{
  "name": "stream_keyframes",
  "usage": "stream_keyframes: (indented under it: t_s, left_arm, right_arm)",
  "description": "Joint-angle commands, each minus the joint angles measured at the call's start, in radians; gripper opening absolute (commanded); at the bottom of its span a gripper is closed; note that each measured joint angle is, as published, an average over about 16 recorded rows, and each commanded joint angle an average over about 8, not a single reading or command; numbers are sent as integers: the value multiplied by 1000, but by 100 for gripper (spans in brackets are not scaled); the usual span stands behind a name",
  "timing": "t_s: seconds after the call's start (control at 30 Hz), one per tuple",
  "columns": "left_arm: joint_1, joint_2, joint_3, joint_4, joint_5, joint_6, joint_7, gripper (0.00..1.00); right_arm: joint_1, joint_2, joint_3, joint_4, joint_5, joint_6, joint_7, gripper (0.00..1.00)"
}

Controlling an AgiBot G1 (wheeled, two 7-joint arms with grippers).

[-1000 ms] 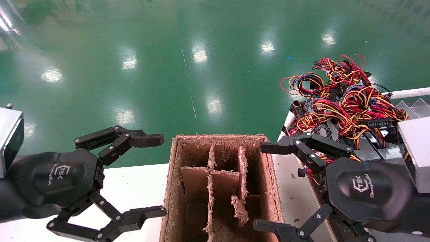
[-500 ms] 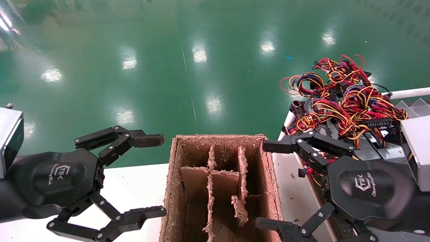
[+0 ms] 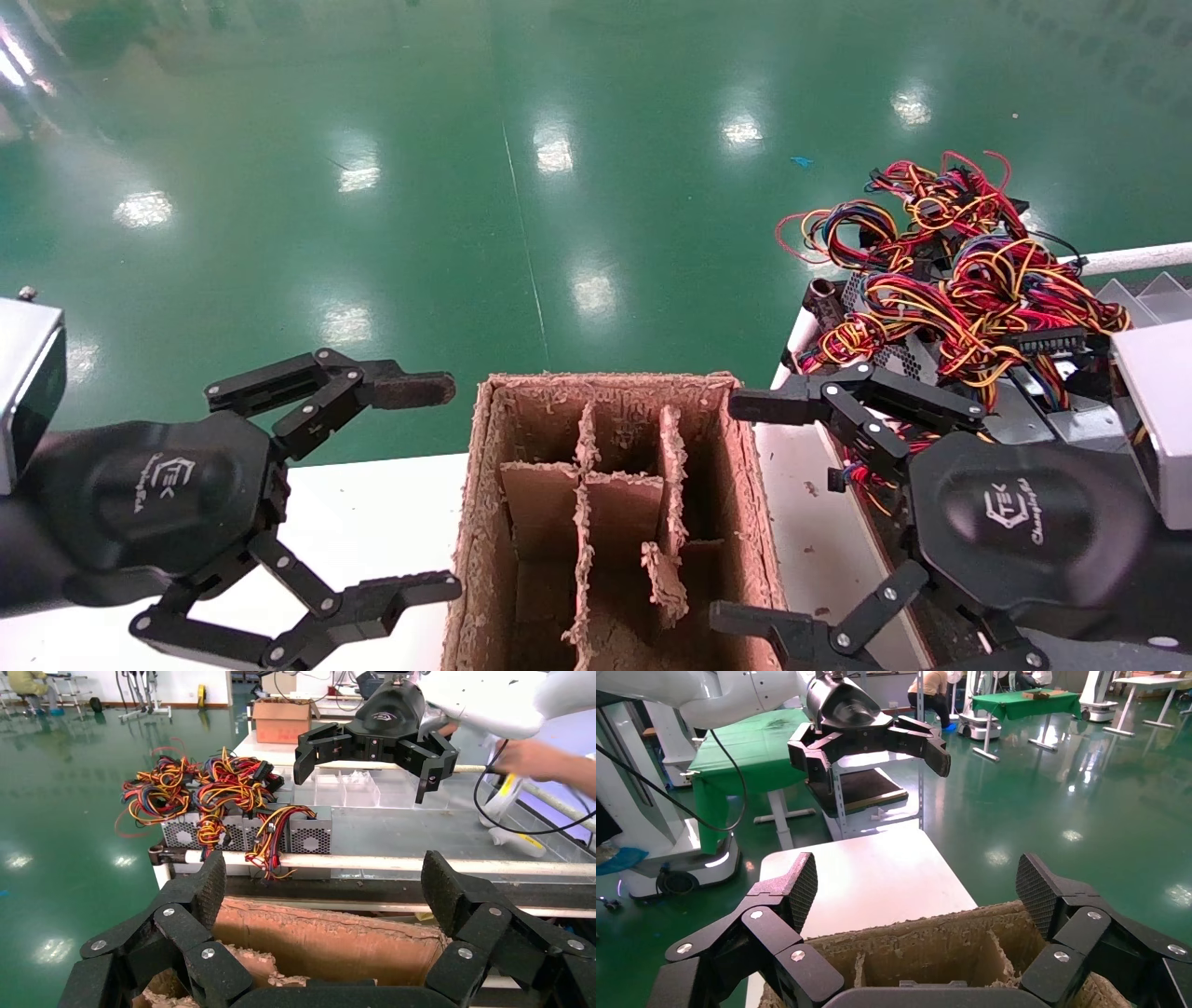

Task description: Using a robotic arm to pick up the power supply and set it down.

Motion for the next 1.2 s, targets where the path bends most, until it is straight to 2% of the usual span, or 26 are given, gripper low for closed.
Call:
stream_keyframes:
  t_s: [0.03, 1.2]
  left_arm:
    - [0, 0, 0, 0, 0, 0, 0, 100]
    - [0, 0, 0, 0, 0, 0, 0, 100]
  right_arm:
    - [0, 0, 0, 0, 0, 0, 0, 100]
    - [0, 1, 0, -1, 1, 1, 0, 100]
